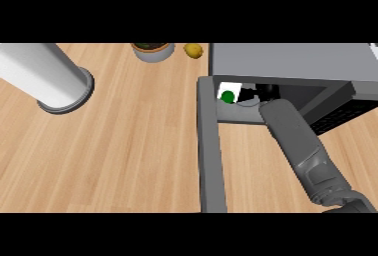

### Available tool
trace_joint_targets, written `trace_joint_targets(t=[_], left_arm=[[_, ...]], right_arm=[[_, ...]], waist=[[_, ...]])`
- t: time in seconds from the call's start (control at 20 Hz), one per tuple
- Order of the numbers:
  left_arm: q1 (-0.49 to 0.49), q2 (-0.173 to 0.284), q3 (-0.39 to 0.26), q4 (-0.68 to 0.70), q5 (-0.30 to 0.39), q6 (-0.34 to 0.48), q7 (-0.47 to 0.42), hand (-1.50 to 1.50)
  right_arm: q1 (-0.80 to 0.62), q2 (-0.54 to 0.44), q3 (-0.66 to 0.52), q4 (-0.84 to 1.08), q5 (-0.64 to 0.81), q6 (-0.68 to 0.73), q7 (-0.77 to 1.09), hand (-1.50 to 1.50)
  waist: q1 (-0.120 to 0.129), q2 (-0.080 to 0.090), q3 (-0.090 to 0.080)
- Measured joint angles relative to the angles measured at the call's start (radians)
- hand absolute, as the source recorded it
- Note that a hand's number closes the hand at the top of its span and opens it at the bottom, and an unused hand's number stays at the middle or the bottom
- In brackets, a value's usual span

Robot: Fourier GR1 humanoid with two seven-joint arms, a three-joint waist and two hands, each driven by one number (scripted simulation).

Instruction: Pick up the milk, place it into the microwave and close the microwave

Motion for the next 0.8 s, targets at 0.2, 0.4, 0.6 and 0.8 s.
trace_joint_targets(t=[0.2, 0.4, 0.6, 0.8], left_arm=[[-0.024, 0.002, -0.012, 0.009, -0.011, 0.004, -0.003, -1.5], [-0.041, -0.012, -0.03, 0.011, -0.034, 0.004, -0.011, -1.5], [-0.054, -0.009, -0.043, 0.02, -0.047, -0.001, -0.012, -1.5], [-0.07, -0.005, -0.052, 0.025, -0.056, 0.003, -0.009, -1.5]], right_arm=[[-0.045, -0.023, -0.02, 0.081, 0.018, -0.061, -0.021, 1.5], [-0.077, -0.045, -0.026, 0.132, 0.046, -0.17, -0.034, 1.5], [-0.101, -0.072, -0.023, 0.177, 0.07, -0.24, -0.052, 1.5], [-0.118, -0.105, -0.011, 0.221, 0.1, -0.288, -0.053, 1.5]], waist=[[0.012, 0.007, 0.0], [0.027, 0.02, 0.002], [0.044, 0.031, 0.004], [0.06, 0.037, 0.003]])
